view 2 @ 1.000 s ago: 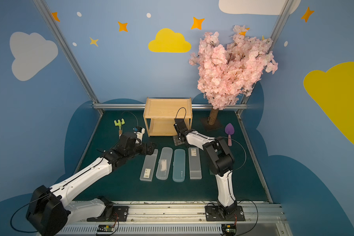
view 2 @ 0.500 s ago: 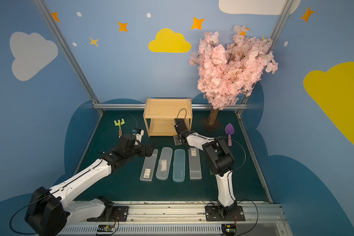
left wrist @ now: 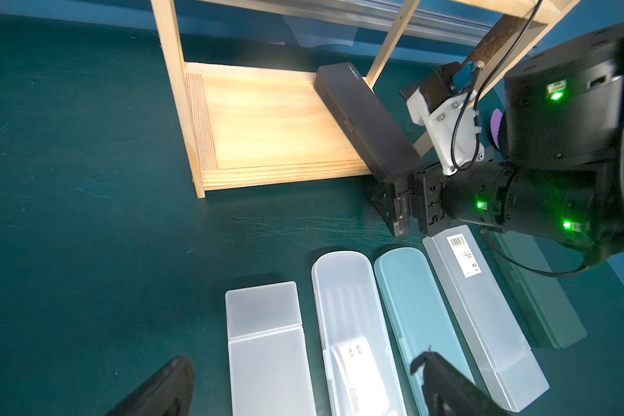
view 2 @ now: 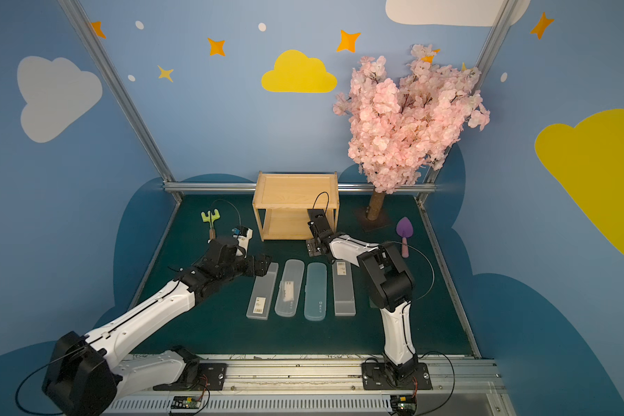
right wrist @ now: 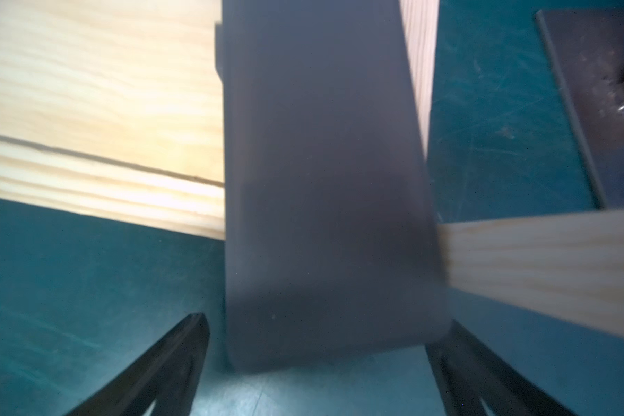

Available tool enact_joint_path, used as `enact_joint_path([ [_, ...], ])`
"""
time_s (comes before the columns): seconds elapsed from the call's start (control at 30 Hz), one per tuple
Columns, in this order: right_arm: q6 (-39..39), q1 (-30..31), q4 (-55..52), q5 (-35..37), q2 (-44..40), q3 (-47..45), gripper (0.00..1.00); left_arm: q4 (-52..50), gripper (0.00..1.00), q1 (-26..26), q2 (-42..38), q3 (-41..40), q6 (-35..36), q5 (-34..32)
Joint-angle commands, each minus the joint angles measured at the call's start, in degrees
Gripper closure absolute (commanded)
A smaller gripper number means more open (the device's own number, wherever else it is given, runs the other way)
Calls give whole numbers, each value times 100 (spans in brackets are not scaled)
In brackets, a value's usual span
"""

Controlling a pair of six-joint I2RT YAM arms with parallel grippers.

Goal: Remove the pencil cases from the shelf
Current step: Pick up the pencil case from the shelf.

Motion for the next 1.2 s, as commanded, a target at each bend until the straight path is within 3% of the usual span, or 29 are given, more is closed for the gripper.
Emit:
enact_joint_path([
  [0.0,-96,23,-7,122,-226,159,2,-108,0,16,-181,-31,59,49],
  [0.73,-64,32,-143,-69,121,607,2,-200,0,16,-561,-272,43,-73],
  [1.17,73,34,-652,4,397,1057,8,-213,0,16,-621,-312,56,-117],
])
